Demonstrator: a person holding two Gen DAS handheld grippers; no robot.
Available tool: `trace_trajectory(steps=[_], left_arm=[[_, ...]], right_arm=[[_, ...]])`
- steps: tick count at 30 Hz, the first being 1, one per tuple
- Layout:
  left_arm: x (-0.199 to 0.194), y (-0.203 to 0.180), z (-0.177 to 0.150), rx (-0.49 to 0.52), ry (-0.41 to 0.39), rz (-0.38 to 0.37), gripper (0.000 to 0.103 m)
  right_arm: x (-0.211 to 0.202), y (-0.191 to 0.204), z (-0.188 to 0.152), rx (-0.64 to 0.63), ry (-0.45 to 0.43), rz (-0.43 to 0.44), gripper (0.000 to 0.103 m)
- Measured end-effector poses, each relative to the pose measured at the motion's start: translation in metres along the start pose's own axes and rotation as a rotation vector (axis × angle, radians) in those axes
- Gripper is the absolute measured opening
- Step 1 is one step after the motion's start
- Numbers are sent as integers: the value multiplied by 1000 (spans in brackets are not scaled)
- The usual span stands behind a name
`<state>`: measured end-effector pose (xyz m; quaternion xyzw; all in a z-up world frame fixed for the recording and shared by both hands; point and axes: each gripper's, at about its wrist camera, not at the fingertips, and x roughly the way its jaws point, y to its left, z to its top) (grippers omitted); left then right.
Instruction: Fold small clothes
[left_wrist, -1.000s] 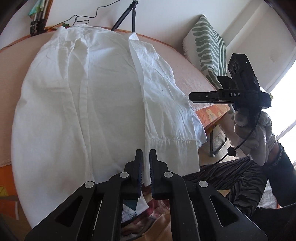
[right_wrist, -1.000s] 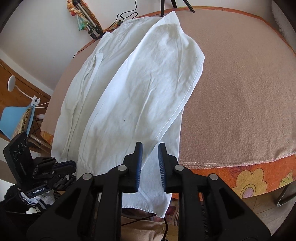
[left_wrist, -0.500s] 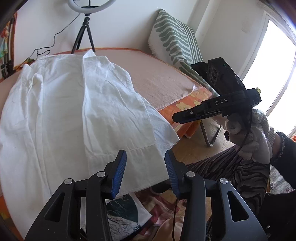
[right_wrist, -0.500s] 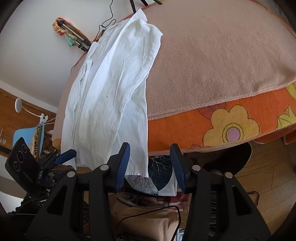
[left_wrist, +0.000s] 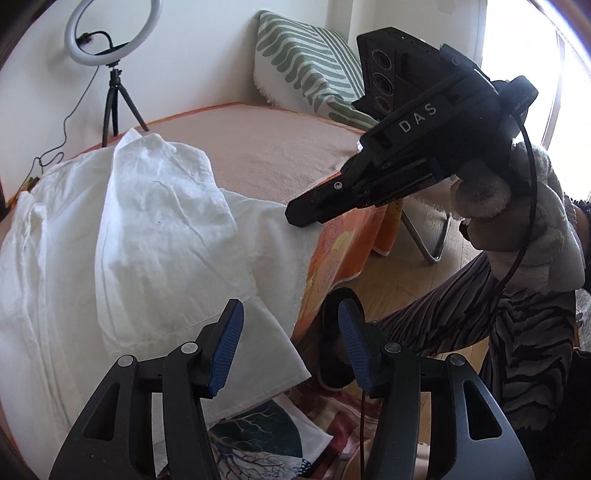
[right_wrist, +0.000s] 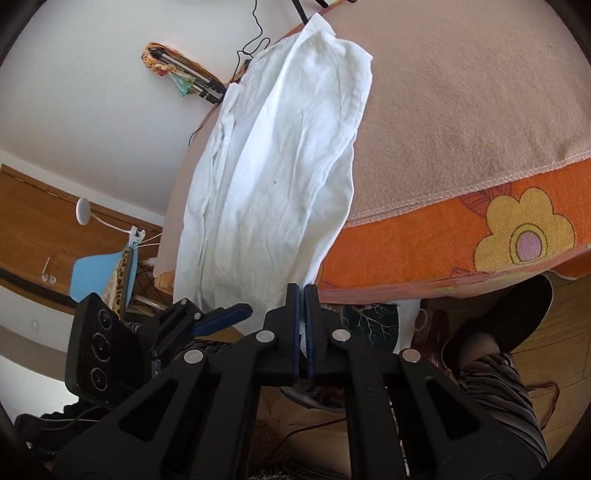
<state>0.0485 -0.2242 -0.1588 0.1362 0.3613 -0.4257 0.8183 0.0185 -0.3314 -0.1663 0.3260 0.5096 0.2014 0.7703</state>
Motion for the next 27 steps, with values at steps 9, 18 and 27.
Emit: trace_trajectory(steps=[9, 18, 27], left_arm=[[19, 18, 8, -146, -57, 4, 28], [1, 41, 6, -272, -146, -20, 2], [-9, 54, 10, -362, -213, -9, 2]], right_arm=[[-2, 18, 3, -55, -16, 46, 4], [-12, 21, 16, -115, -16, -22, 5], [-10, -9, 129, -83, -121, -171, 47]])
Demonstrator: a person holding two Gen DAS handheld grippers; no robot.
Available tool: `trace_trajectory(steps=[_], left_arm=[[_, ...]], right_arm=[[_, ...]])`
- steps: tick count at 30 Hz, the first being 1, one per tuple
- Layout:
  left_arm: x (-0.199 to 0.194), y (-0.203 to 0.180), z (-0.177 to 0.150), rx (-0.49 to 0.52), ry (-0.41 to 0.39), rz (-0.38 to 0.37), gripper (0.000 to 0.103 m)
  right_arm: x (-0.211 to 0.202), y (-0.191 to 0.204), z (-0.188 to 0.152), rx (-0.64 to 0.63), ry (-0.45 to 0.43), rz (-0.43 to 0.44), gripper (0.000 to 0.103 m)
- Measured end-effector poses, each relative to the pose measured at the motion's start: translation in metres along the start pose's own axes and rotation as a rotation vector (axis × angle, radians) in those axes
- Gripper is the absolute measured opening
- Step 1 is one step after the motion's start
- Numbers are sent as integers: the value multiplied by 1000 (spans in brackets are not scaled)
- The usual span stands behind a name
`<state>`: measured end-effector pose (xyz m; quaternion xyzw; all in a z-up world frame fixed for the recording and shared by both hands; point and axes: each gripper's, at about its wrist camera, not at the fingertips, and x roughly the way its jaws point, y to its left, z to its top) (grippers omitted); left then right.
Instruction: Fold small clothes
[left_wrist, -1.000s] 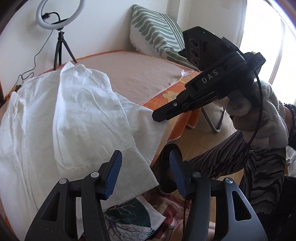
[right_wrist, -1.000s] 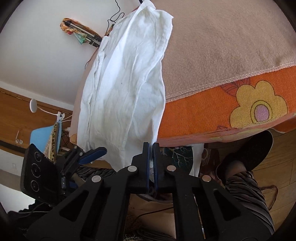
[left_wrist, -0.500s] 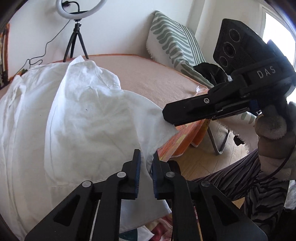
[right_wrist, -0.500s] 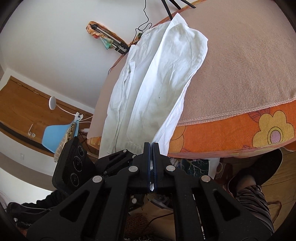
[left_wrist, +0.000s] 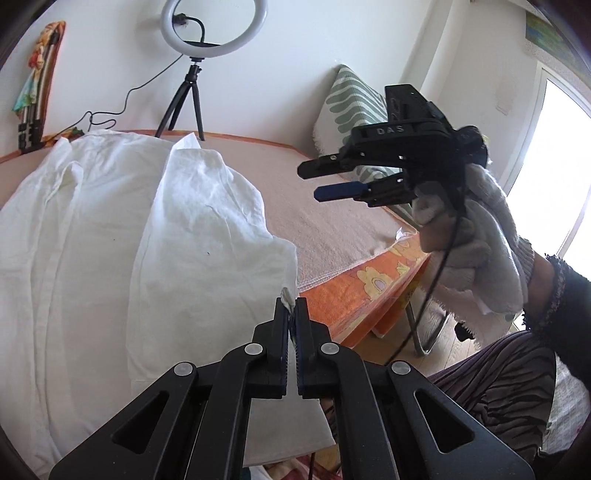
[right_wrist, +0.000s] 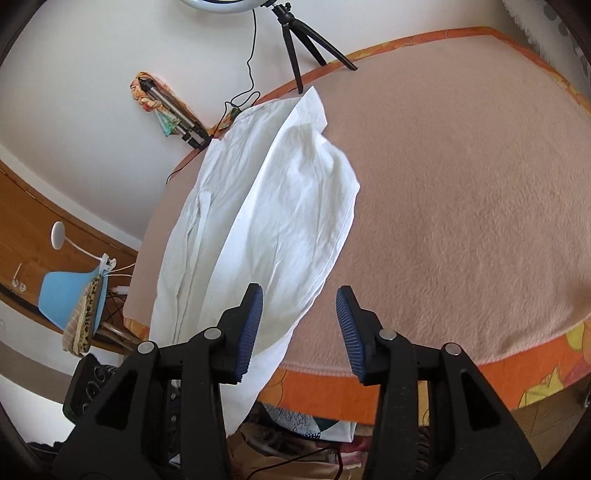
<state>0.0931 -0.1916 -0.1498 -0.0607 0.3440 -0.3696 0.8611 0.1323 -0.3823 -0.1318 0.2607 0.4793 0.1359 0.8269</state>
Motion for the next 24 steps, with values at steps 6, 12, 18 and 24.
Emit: trace_trajectory(steps=[6, 12, 18, 24], left_arm=[[-3, 4, -1, -28, 2, 1, 1], [-12, 6, -2, -60, -21, -24, 1], [-32, 12, -3, -98, -63, -30, 1], [-53, 18, -11, -120, -93, -26, 1]], right_arm=[[72, -12, 63, -11, 25, -115, 50], [107, -15, 80, 34, 49, -78, 42], [103, 30, 88, -54, 46, -143, 6], [109, 101, 98, -229, 78, -291, 5]])
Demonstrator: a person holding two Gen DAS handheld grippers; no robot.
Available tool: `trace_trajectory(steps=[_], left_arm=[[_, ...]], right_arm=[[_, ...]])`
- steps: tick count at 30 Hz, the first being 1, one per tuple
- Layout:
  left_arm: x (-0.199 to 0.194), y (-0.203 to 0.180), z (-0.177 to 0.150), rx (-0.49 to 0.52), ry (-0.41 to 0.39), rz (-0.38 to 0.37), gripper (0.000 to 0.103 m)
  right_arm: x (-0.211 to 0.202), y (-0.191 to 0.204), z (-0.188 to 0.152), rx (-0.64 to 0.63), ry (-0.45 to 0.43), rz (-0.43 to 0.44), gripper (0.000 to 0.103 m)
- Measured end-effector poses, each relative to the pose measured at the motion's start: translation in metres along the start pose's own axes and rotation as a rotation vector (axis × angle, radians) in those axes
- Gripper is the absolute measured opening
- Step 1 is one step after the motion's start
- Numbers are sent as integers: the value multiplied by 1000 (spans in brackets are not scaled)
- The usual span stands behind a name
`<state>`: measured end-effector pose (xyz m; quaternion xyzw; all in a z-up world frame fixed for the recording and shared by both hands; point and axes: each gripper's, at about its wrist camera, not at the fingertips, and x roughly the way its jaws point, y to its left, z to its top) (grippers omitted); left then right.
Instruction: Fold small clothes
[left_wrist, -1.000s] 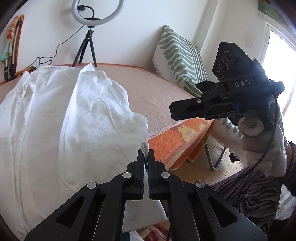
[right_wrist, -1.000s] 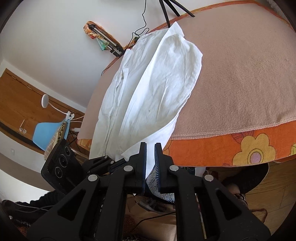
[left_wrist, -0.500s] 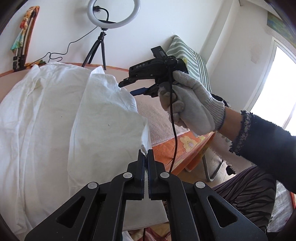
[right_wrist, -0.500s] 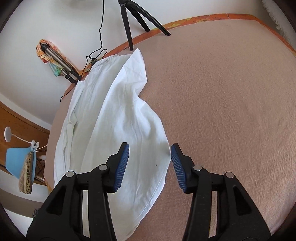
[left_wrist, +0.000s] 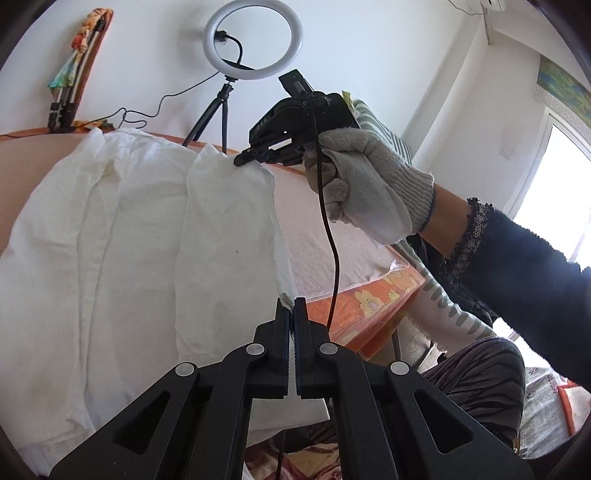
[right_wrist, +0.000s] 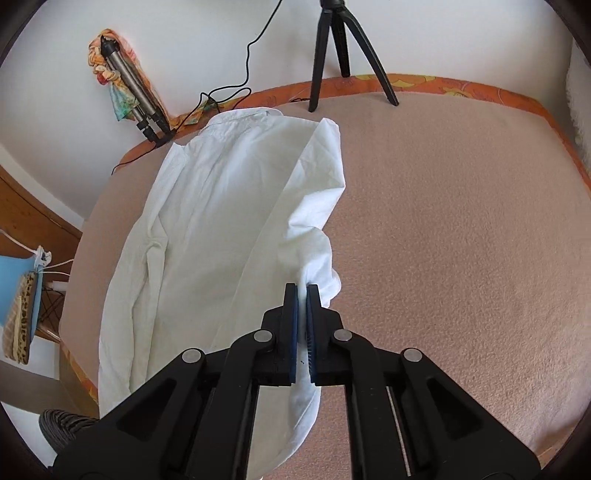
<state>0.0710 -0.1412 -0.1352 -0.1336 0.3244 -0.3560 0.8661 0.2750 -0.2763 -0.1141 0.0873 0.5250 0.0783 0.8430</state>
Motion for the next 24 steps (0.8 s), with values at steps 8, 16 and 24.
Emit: trace_trajectory(steps=[8, 16, 24], left_arm=[[-27, 25, -7, -83, -33, 31, 1], [-43, 56, -15, -156, -42, 95, 1], [-39, 75, -26, -212, 5, 134, 1]], right_arm=[[22, 105, 31, -226, 55, -107, 5], [77, 175, 24, -364, 110, -167, 4], [112, 194, 12, -420, 146, -221, 4]])
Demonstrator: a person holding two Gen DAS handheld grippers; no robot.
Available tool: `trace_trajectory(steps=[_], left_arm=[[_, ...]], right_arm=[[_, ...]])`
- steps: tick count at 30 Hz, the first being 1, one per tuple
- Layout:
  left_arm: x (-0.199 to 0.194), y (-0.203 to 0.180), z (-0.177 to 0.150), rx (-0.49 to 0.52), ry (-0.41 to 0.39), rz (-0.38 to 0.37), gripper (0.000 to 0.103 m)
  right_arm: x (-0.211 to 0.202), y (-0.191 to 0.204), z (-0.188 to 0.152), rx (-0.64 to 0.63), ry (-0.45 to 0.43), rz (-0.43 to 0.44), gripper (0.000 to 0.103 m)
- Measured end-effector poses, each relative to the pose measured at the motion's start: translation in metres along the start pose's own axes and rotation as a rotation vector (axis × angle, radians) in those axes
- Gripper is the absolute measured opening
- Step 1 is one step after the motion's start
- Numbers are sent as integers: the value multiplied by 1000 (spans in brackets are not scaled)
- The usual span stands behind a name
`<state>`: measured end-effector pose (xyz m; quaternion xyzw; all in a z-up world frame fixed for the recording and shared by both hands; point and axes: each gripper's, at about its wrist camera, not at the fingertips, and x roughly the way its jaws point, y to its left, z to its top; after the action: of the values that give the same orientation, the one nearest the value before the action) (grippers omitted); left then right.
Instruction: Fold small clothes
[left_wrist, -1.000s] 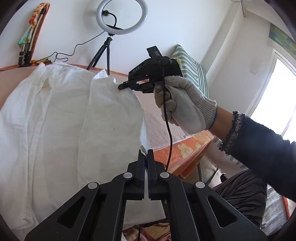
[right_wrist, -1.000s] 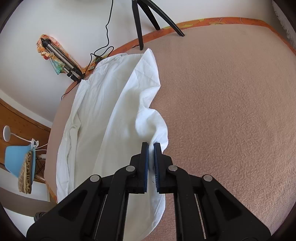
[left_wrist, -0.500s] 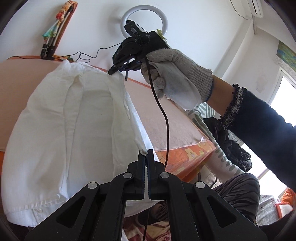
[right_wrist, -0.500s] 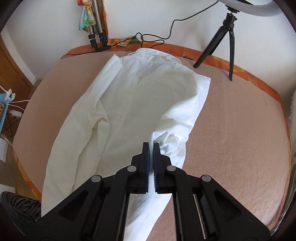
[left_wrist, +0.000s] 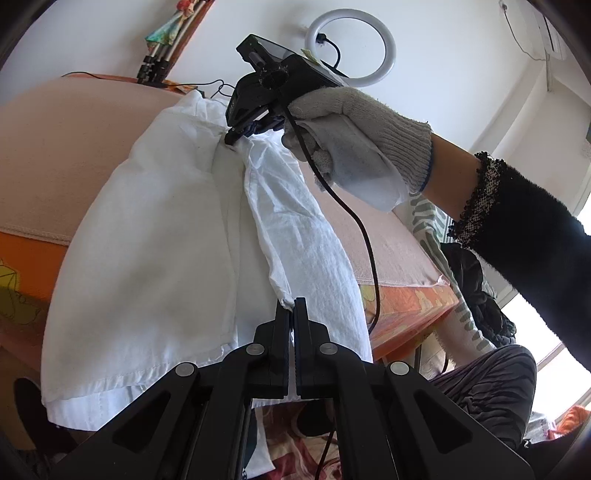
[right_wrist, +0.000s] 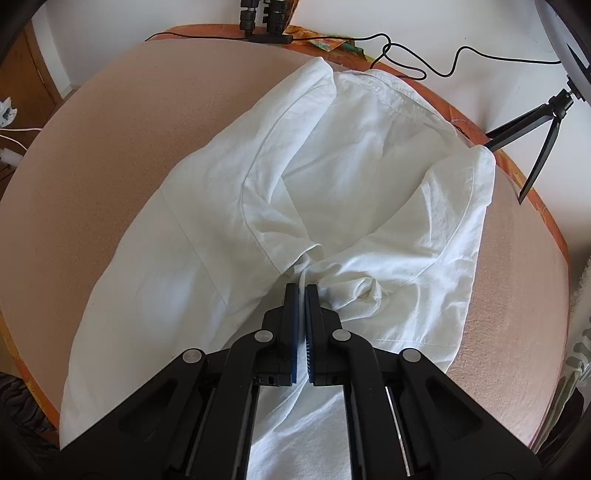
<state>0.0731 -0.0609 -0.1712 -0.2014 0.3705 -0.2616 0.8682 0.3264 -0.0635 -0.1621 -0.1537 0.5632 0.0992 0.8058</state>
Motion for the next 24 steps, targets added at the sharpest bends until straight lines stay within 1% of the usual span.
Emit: trace_trajectory(steps=[2, 3, 4, 5, 7, 8, 9, 10, 12, 15, 16, 17, 18, 19, 20, 21, 24], left_arm=[[3, 0, -2, -3, 15, 5, 1], [3, 0, -2, -2, 22, 6, 1], [3, 0, -2, 3, 30, 5, 1], [2, -1, -2, 11, 38, 5, 1], [0, -4, -2, 33, 44, 11, 1], [-2, -5, -2, 44, 50, 8, 1], [-4, -7, -1, 61, 61, 10, 1], [-7, -8, -1, 76, 69, 16, 2], [-18, -8, 0, 103, 71, 20, 8], [-40, -5, 3, 141, 64, 31, 10], [-47, -4, 6, 157, 58, 46, 11], [-55, 0, 9, 168, 51, 65, 16], [-62, 4, 14, 169, 44, 79, 27], [-68, 10, 20, 160, 39, 92, 35], [-73, 17, 26, 144, 38, 102, 46], [-77, 25, 32, 126, 40, 113, 48], [-82, 46, 47, 97, 58, 160, 47]], right_arm=[[-1, -1, -1, 7, -3, 7, 4], [-4, -3, -1, 8, -6, 22, 7], [-8, -6, -2, 15, -7, 47, 14], [-16, -11, -3, 32, -27, 86, 18], [-37, -21, -12, 67, -74, 149, 31], [-49, -28, -18, 92, -103, 179, 35], [-61, -35, -26, 119, -133, 212, 43], [-74, -44, -36, 147, -160, 238, 46], [-97, -58, -61, 195, -196, 274, 47], [-122, -76, -107, 250, -224, 303, 47], [-127, -81, -123, 267, -227, 308, 47], [-130, -87, -138, 285, -227, 315, 47], [-131, -91, -155, 302, -224, 325, 47], [-131, -93, -171, 321, -214, 336, 47], [-128, -94, -187, 342, -198, 352, 48], [-123, -93, -201, 359, -176, 373, 48], [-108, -84, -236, 398, -126, 435, 48]])
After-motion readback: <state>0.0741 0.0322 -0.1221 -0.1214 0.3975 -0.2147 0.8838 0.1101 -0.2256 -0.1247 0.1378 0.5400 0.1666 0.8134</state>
